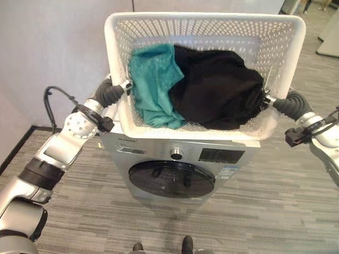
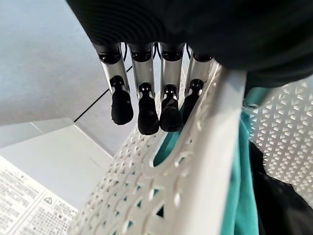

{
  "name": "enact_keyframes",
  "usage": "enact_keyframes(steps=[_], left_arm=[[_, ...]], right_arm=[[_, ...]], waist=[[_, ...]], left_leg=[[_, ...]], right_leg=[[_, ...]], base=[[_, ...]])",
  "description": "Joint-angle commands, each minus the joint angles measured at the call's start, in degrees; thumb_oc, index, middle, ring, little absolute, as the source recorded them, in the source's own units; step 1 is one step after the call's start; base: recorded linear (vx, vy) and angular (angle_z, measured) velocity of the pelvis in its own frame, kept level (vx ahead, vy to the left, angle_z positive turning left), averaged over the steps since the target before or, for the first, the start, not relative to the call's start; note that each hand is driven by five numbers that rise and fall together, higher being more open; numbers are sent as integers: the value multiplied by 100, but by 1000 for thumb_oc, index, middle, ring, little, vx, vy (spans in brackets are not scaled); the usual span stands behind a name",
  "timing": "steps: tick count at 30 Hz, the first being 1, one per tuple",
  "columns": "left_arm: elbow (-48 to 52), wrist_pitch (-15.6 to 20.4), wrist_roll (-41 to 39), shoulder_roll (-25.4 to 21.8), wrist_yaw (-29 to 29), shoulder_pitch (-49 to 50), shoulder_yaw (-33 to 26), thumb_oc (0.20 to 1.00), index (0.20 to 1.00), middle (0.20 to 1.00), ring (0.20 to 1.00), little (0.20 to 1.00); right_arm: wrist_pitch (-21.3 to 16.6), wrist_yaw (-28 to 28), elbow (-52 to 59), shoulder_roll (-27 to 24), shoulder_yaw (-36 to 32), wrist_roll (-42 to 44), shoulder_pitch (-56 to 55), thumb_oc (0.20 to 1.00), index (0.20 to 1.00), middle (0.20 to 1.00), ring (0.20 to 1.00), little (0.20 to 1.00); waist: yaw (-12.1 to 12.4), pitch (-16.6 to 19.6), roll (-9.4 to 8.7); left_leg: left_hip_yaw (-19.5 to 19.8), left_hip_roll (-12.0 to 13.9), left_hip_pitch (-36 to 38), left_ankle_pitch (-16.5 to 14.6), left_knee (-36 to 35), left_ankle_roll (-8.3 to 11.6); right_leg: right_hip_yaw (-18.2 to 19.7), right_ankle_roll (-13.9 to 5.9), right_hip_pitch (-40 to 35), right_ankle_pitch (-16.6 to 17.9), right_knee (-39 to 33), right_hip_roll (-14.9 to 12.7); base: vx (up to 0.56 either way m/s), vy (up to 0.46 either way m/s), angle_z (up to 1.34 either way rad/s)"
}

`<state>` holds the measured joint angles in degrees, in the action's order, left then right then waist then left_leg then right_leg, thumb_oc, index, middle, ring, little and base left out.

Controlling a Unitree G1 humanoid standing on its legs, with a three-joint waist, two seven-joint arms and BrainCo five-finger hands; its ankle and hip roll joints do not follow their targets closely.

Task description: Grab the laundry basket,head to the washer,open it,put in the laundry and shut it.

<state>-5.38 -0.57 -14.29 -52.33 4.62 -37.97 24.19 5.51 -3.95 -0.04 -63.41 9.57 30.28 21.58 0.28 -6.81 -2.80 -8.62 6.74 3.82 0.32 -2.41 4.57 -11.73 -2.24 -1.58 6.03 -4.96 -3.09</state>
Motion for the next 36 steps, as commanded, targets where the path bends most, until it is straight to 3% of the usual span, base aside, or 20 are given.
enact_keyframes(steps=[1,5,6,9,10,11,23,36], left_arm=[[-1883,-52,-988,-837,-58,-2672,1323,200,200,200,200,200],[-2078,-74,-1134,-894,-118,-2945,1646,200,200,200,200,200],[-2673,-114,-1039,-699,-181,-3333,2061,200,200,200,200,200],[-2722,-138,-1189,-623,-218,-3440,2205,200,200,200,200,200],[-2798,-137,-1198,-605,-213,-3507,2259,768,768,768,768,768],[-3078,-122,-1186,-477,-223,-3614,2352,1000,1000,1000,1000,1000],[-4710,-39,-1124,348,-127,-4106,2514,1000,1000,1000,1000,1000],[-5473,132,-905,534,-26,-4399,2494,1000,1000,1000,1000,1000]], right_arm=[[256,-156,-1326,-597,1367,8,2127,200,200,200,200,200],[275,-146,-1520,-523,1620,-42,2366,200,200,200,200,200],[378,-221,-2111,-287,2173,-210,2903,200,200,200,200,200],[430,-174,-2490,-161,2389,-313,3206,200,200,200,200,200],[456,-174,-2662,-125,2440,-348,3285,435,435,435,435,435],[530,-234,-3079,-40,2652,-458,3531,1000,1000,1000,1000,1000],[529,-276,-5047,556,3288,-529,4708,1000,1000,1000,1000,1000],[220,-293,-5550,936,3667,-149,5435,1000,1000,1000,1000,1000]], waist=[[84,157,54],[69,159,58],[92,161,71],[83,153,86],[86,150,88],[85,153,96],[55,190,136],[215,216,104]], left_leg=[[84,243,21,-349,351,-14],[80,238,32,-347,331,-11],[91,247,32,-337,326,0],[103,241,33,-336,315,5],[107,237,33,-328,303,8],[120,232,37,-308,280,17],[148,204,125,-255,132,40],[60,239,223,-267,103,62]], right_leg=[[-9,-667,-90,-604,623,-671],[-28,-671,-108,-612,596,-663],[-57,-659,-136,-634,570,-644],[-71,-655,-160,-639,538,-633],[-75,-653,-170,-638,525,-630],[-96,-649,-184,-641,515,-628],[-116,-633,-249,-658,476,-593],[-138,-666,-314,-636,399,-565]], base=[[59,38,-1],[9,5,1],[0,0,0],[0,0,0],[0,0,0],[0,0,0],[0,0,0],[-1,0,-1]])
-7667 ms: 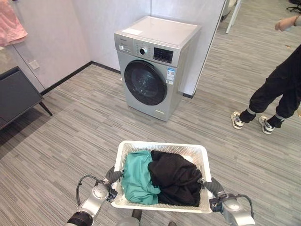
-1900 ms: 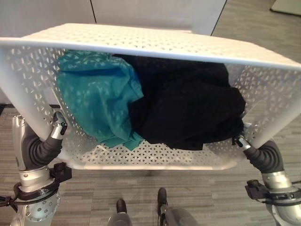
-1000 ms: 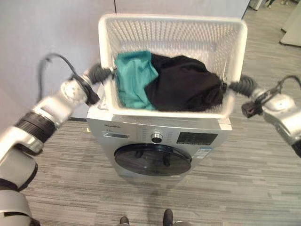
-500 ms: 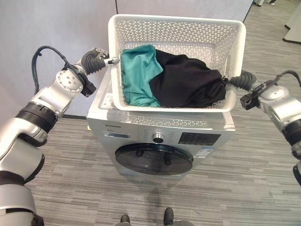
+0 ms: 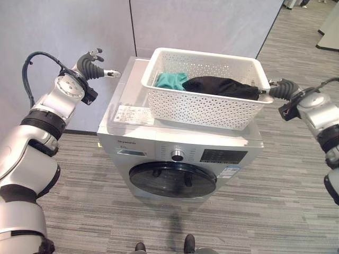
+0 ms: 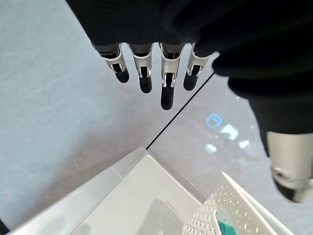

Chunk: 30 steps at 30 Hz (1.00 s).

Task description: Grab the laundry basket,head to the washer,open it,put in the laundry and shut it.

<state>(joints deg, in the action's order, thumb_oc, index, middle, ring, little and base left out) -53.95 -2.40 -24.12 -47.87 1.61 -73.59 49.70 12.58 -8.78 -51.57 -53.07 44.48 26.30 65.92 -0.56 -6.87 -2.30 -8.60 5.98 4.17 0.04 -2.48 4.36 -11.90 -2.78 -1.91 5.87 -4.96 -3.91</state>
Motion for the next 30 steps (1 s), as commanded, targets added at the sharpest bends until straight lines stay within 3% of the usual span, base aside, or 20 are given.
enact_keyframes(steps=[1,6,9,11,12,13,15,20,26,30], left_arm=[[-598,325,73,61,294,-828,-75,1000,1000,1000,1000,1000],[179,516,-69,-368,629,-419,-566,1000,1000,1000,1000,1000],[1456,671,-93,-840,920,505,-1441,1000,1000,1000,1000,1000],[2163,795,-128,-1053,1101,1380,-2275,1000,1000,1000,1000,1000],[3077,914,-215,-1303,1202,2748,-3394,1000,1000,1000,1000,1000],[3144,895,-200,-1305,1203,2842,-3457,1000,1000,1000,1000,1000],[3539,926,-268,-1462,1244,3933,-4370,1000,1000,1000,1000,1000],[3721,944,-313,-1524,1288,4798,-5046,1000,1000,1000,1000,1000],[3893,953,-426,-1531,1340,5294,-5396,1000,1000,1000,1000,1000],[4304,931,-339,-1361,1279,6104,-5875,1000,1000,1000,1000,1000]], right_arm=[[-513,224,-392,-76,148,292,1002,1000,1000,1000,1000,1000],[-744,537,132,-385,-321,740,771,1000,1000,1000,1000,1000],[-1032,735,940,-969,-1150,1151,-20,1000,1000,1000,1000,1000],[-1205,816,1274,-1226,-1905,1329,-825,1000,1000,1000,1000,1000],[-1338,904,1661,-1413,-2914,1507,-1921,1000,1000,1000,1000,1000],[-1330,911,1713,-1410,-2960,1495,-1996,1000,1000,1000,1000,1000],[-1382,893,2052,-1409,-3802,1558,-3030,1000,1000,1000,1000,1000],[-1320,777,2325,-1341,-4285,1559,-3945,1000,1000,1000,1000,1000],[-1321,692,2536,-1356,-4410,1514,-4341,1000,1000,1000,1000,1000],[-1345,722,2833,-1153,-4929,1402,-5038,1000,1000,1000,1000,1000]], waist=[[318,224,47],[371,213,-4],[350,200,-30],[332,199,-39],[337,229,-29],[333,247,-26],[332,264,2],[325,278,23],[341,251,42],[349,227,44]], left_leg=[[44,315,192,-242,113,81],[11,324,208,-236,91,93],[30,327,224,-244,61,102],[27,320,254,-254,19,108],[17,313,296,-256,-47,119],[15,313,303,-254,-53,120],[1,311,340,-243,-99,131],[4,318,347,-223,-121,152],[17,334,318,-209,-99,170],[40,329,295,-220,-68,161]], right_leg=[[-120,-615,-287,-615,388,-478],[-136,-624,-316,-602,335,-472],[-162,-622,-348,-621,299,-463],[-169,-619,-368,-633,273,-457],[-181,-614,-402,-633,213,-454],[-180,-615,-408,-631,208,-452],[-178,-615,-439,-619,155,-453],[-198,-601,-467,-603,92,-446],[-249,-593,-481,-597,69,-451],[-263,-586,-481,-587,71,-464]], base=[[3,-7,-5],[14,-10,-6],[10,-10,-3],[27,-9,1],[32,-4,-5],[36,-4,-9],[12,-1,-2],[0,0,0],[0,0,0],[7,-2,1]])
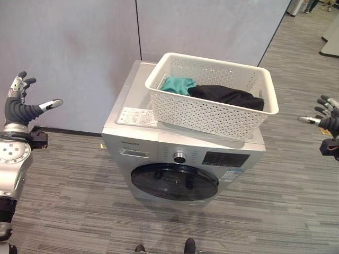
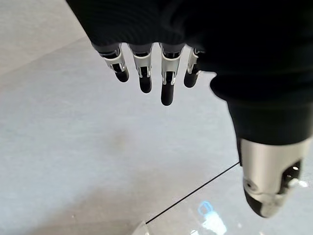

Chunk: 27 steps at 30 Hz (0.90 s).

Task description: Grab the laundry basket,head to the washer,open it,put in the laundry and shut it.

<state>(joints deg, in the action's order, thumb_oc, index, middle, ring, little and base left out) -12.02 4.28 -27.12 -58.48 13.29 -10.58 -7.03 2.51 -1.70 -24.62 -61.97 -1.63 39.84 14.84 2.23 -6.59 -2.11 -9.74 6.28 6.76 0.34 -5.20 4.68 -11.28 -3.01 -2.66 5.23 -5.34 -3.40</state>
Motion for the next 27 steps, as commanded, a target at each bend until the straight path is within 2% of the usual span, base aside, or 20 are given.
enact_keyframes(steps=[1,2,4,5,6,7,9,11,12,14,15,16,17,18,19,20,21,22,24,27], left_arm=[[347,208,22,-136,-57,422,-454,1000,1000,1000,1000,1000],[535,142,50,181,-138,1087,-784,1000,1000,1000,1000,1000],[635,105,81,341,-174,1309,-848,1000,1000,1000,1000,1000],[693,73,140,610,-189,1567,-931,1000,1000,1000,1000,1000],[679,23,151,1114,-173,1932,-1104,1000,1000,1000,1000,1000],[694,19,154,1119,-174,1944,-1100,1000,1000,1000,1000,1000],[566,-43,283,1722,-83,2391,-1349,1000,1000,1000,1000,1000],[251,-78,467,2308,-54,2688,-1438,1000,1000,1000,1000,1000],[-336,-150,722,2786,-79,2843,-1367,1000,1000,1000,1000,1000],[-345,-142,723,2778,-80,2838,-1359,1000,1000,1000,1000,1000],[-1049,-178,929,3063,-229,2733,-980,1000,1000,1000,1000,1000],[-1772,-177,978,3296,-468,2402,-293,1000,1000,1000,1000,1000],[-1785,-169,977,3294,-468,2390,-292,1000,1000,1000,1000,1000],[-2631,-187,1025,3490,-547,1986,233,1000,1000,1000,1000,1000],[-3160,-183,1146,3611,-569,1789,474,1000,1000,1000,1000,1000],[-3168,-179,1146,3609,-570,1781,473,1000,1000,1000,1000,1000],[-4180,-199,1167,3975,-482,1316,817,1000,1000,1000,1000,1000],[-4184,-196,1167,3974,-483,1311,815,1000,1000,1000,1000,1000],[-4937,-231,1019,4308,-368,895,986,1000,1000,1000,1000,1000],[-5419,-276,1158,4607,-248,686,1298,1000,1000,1000,1000,1000]], right_arm=[[-387,47,342,-114,-781,32,-415,1000,1000,1000,1000,1000],[-397,137,536,156,-1329,-152,-1063,1000,1000,1000,1000,1000],[-368,166,590,274,-1545,-278,-1326,1000,1000,1000,1000,1000],[-357,227,606,455,-1762,-412,-1557,1000,1000,1000,1000,1000],[-345,367,752,831,-2185,-689,-2060,1000,1000,1000,1000,1000],[-334,372,784,843,-2210,-698,-2099,1000,1000,1000,1000,1000],[-325,693,1324,1504,-2661,-1227,-2665,1000,1000,1000,1000,1000],[-411,767,2045,2246,-2813,-1532,-3082,1000,1000,1000,1000,1000],[-437,533,2610,2946,-2617,-1619,-3585,1000,1000,1000,1000,1000],[-427,533,2630,2961,-2627,-1622,-3600,1000,1000,1000,1000,1000],[-400,227,2814,3324,-2089,-1496,-3864,1000,1000,1000,1000,1000],[-352,-80,2494,3420,-1186,-1318,-3758,1000,1000,1000,1000,1000],[-357,-82,2484,3421,-1186,-1317,-3747,1000,1000,1000,1000,1000],[-249,-237,2201,3354,-426,-1607,-3505,1000,1000,1000,1000,1000],[-237,-280,2033,3399,-79,-1742,-3365,1000,1000,1000,1000,1000],[-240,-280,2028,3401,-77,-1742,-3358,1000,1000,1000,1000,1000],[-229,-271,1487,3583,629,-1926,-2949,1000,1000,1000,1000,1000],[-232,-271,1482,3585,631,-1926,-2942,1000,1000,1000,1000,1000],[-222,-175,1129,3742,1210,-2229,-2666,1000,1000,1000,1000,1000],[-194,-82,696,3847,1787,-2548,-2359,1000,1000,1000,1000,1000]], waist=[[60,180,35],[43,168,45],[42,173,47],[22,153,45],[-21,147,47],[-14,158,49],[-52,143,56],[-97,120,71],[-165,101,64],[-158,121,52],[-202,96,20],[-216,38,-19],[-217,44,-25],[-237,-17,-42],[-242,-20,-50],[-246,-7,-56],[-255,-5,-66],[-260,5,-71],[-273,18,-87],[-250,27,-93]], left_leg=[[160,292,38,-257,195,119],[162,281,35,-262,186,103],[173,275,29,-265,184,97],[182,266,19,-268,179,87],[193,250,-7,-268,168,73],[195,250,-10,-269,168,73],[194,236,-26,-280,145,51],[185,234,-29,-303,125,28],[160,247,-23,-326,126,15],[160,237,-50,-302,121,11],[101,255,-72,-299,155,23],[47,296,-91,-296,239,48],[48,290,-109,-282,237,46],[3,335,-120,-275,296,71],[-13,356,-106,-263,296,81],[-11,349,-127,-250,292,79],[-40,403,-91,-229,299,111],[-37,398,-107,-218,295,109],[1,464,-137,-162,280,143],[63,588,-175,-43,245,201]], right_leg=[[-327,-563,-401,-516,100,-521],[-321,-560,-394,-511,95,-527],[-313,-556,-389,-513,94,-528],[-302,-556,-376,-512,92,-533],[-286,-551,-350,-509,80,-544],[-288,-552,-349,-510,80,-544],[-272,-539,-316,-513,70,-541],[-238,-515,-290,-529,61,-536],[-168,-487,-262,-552,45,-512],[-166,-485,-235,-533,38,-521],[-90,-464,-178,-531,34,-501],[-11,-433,-145,-524,34,-461],[-10,-432,-126,-516,34,-467],[40,-413,-110,-519,34,-440],[56,-407,-109,-527,34,-422],[54,-407,-87,-521,34,-428],[81,-388,-115,-552,34,-380],[79,-387,-99,-548,34,-385],[99,-346,-82,-589,34,-326],[78,-277,-85,-659,34,-214]], base=[[42,0,5],[42,1,5],[16,-1,2],[32,-8,4],[24,-6,4],[15,-9,4],[0,0,0],[1,-21,-2],[-13,-36,-3],[-26,-33,-11],[-88,-91,-10],[-92,-91,-7],[-108,-96,-19],[-68,-66,-29],[-67,-66,-29],[-29,-84,-14],[-20,-58,-2],[-30,-96,-1],[-33,-106,1],[-31,-144,7]])
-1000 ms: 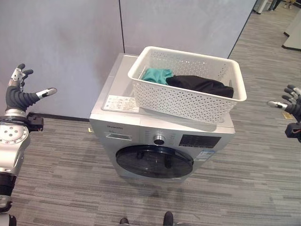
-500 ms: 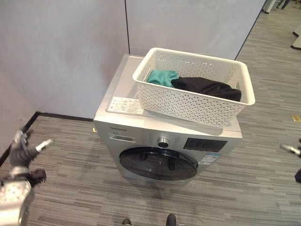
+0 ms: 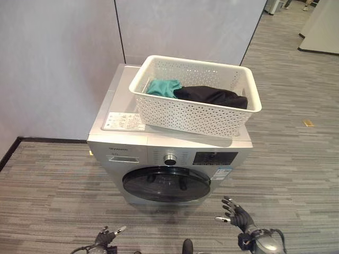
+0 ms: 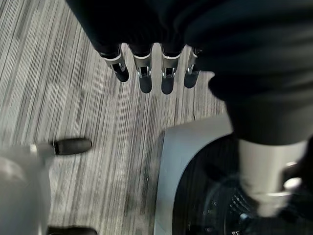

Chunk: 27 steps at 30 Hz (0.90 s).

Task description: Grab the laundry basket,head to the washer,open it,put in the laundry and shut it.

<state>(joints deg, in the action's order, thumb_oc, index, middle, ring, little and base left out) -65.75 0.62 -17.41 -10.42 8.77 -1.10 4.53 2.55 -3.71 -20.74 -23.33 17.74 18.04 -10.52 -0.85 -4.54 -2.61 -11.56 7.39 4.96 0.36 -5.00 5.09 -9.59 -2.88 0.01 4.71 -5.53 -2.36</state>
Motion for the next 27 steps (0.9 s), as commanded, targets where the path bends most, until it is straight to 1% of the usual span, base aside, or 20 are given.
enact_keyframes(steps=[1,3,5,7,8,9,10,11,13,15,16,17,18,19,20,21,23,25,26,27], left_arm=[[-149,98,354,-137,229,-312,303,1000,1000,1000,1000,1000],[-91,120,577,-98,310,-369,569,1000,1000,1000,1000,1000],[-215,145,743,-88,480,-584,746,1000,1000,1000,1000,1000],[-344,163,702,-79,619,-812,775,1000,1000,1000,1000,1000],[-349,165,702,-81,619,-819,771,1000,1000,1000,1000,1000],[-441,175,675,-36,730,-1015,708,1000,1000,1000,1000,1000],[-442,176,675,-36,730,-1017,707,1000,1000,1000,1000,1000],[-402,193,712,-12,740,-1034,723,1000,1000,1000,1000,1000],[-320,213,839,24,669,-980,820,1000,1000,1000,1000,1000],[-276,238,831,29,561,-904,853,1000,1000,1000,1000,1000],[-285,211,935,77,468,-808,903,1000,1000,1000,1000,1000],[-285,211,935,78,468,-808,904,1000,1000,1000,1000,1000],[-302,180,1073,106,485,-774,938,1000,1000,1000,1000,1000],[-276,147,1207,127,503,-774,1000,1000,1000,1000,1000,1000],[-186,136,1559,94,500,-780,1188,1000,1000,1000,1000,1000],[-97,133,1717,45,449,-751,1258,1000,1000,1000,1000,1000],[-75,145,1801,15,401,-732,1294,1000,1000,1000,1000,1000],[-78,134,1899,-87,317,-692,1236,1000,1000,1000,1000,1000],[-85,132,1922,-138,314,-663,1174,1000,1000,1000,1000,1000],[-78,126,1919,-208,360,-656,1063,1000,1000,1000,1000,1000]], right_arm=[[-190,155,170,-15,31,-533,318,1000,1000,1000,1000,1000],[-205,255,8,-10,273,-739,537,1000,1000,1000,1000,1000],[-266,472,-403,18,510,-1016,913,1000,1000,1000,1000,1000],[-289,685,-721,64,658,-1266,1183,1000,1000,1000,1000,1000],[-294,687,-731,69,661,-1267,1194,1000,1000,1000,1000,1000],[-273,825,-846,-60,748,-1688,1279,1000,1000,1000,1000,1000],[-273,825,-847,-60,748,-1688,1280,1000,1000,1000,1000,1000],[-243,858,-818,-115,720,-1782,1222,1000,1000,1000,1000,1000],[-193,906,-880,-186,603,-1985,1097,1000,1000,1000,1000,1000],[-179,947,-894,-220,404,-2042,979,1000,1000,1000,1000,1000],[-132,921,-830,-179,217,-2112,789,1000,1000,1000,1000,1000],[-131,921,-829,-180,216,-2112,788,1000,1000,1000,1000,1000],[-127,945,-792,-181,112,-2146,692,1000,1000,1000,1000,1000],[-109,970,-688,-206,4,-2183,635,1000,1000,1000,1000,1000],[-114,1104,-535,-248,-181,-2316,584,1000,1000,1000,1000,1000],[-91,1134,-409,-280,-294,-2456,521,1000,1000,1000,1000,1000],[-78,1152,-343,-294,-371,-2573,475,1000,1000,1000,1000,1000],[-12,1184,-226,-331,-469,-2781,509,1000,1000,1000,1000,1000],[0,1234,-274,-349,-478,-2933,565,1000,1000,1000,1000,1000],[52,1368,-419,-365,-488,-3194,736,1000,1000,1000,1000,1000]], waist=[[76,-218,-44],[125,-315,-35],[143,-435,-33],[149,-523,-67],[134,-517,-68],[47,-649,-192],[44,-647,-189],[6,-652,-179],[-50,-639,-172],[-125,-625,-145],[-275,-550,-18],[-272,-553,-18],[-363,-492,62],[-427,-453,118],[-469,-456,59],[-485,-464,55],[-480,-493,60],[-461,-550,79],[-428,-582,185],[-394,-657,181]], left_leg=[[292,520,-42,10,227,181],[392,602,-188,161,202,229],[488,646,-409,399,65,279],[408,711,-696,591,35,311],[422,710,-716,595,39,311],[-101,671,-803,155,738,177],[-93,676,-824,135,771,176],[-136,669,-727,-123,1075,177],[-43,634,-767,-425,2090,112],[103,419,-637,-704,2709,98],[33,206,-57,-1101,2246,-9],[30,205,-49,-1099,2242,-9],[-116,138,228,-1349,1928,-109],[-153,54,327,-1464,1701,-191],[-42,-310,359,-1389,1241,-316],[-4,-438,392,-1502,1038,-396],[-21,-501,404,-1496,934,-434],[-127,-569,389,-1434,806,-500],[-101,-509,421,-1492,794,-529],[-129,-527,275,-1280,774,-564]], right_leg=[[-108,-264,-347,-631,53,-275],[-152,-204,-303,-682,53,-184],[-273,-194,-160,-721,53,-126],[-410,-185,-16,-737,53,-141],[-422,-184,-5,-737,53,-142],[-599,-147,166,-580,53,-276],[-602,-147,169,-579,53,-275],[-646,-160,176,-597,53,-296],[-772,-109,233,-509,53,-322],[-777,-116,226,-402,53,-309],[-772,-214,263,-311,53,-292],[-770,-214,259,-311,53,-292],[-740,-297,344,-227,59,-321],[-733,-371,435,-129,72,-387],[-699,-464,677,194,106,-626],[-711,-522,760,273,167,-716],[-711,-568,843,309,248,-770],[-732,-679,1025,357,413,-861],[-729,-808,1064,332,544,-873],[-681,-774,1128,262,773,-1044]], base=[[-91,-181,5],[-149,-165,8],[-227,-131,43],[-220,-82,46],[-361,-88,44],[-258,-52,47],[-270,-44,47],[-90,17,43],[-126,40,36],[-105,175,44],[-75,215,33],[-53,286,11],[-55,235,-7],[-223,435,-6],[-257,396,-13],[-292,363,-14],[-128,148,-7],[-126,141,-13],[-252,104,-39],[-260,46,-53]])
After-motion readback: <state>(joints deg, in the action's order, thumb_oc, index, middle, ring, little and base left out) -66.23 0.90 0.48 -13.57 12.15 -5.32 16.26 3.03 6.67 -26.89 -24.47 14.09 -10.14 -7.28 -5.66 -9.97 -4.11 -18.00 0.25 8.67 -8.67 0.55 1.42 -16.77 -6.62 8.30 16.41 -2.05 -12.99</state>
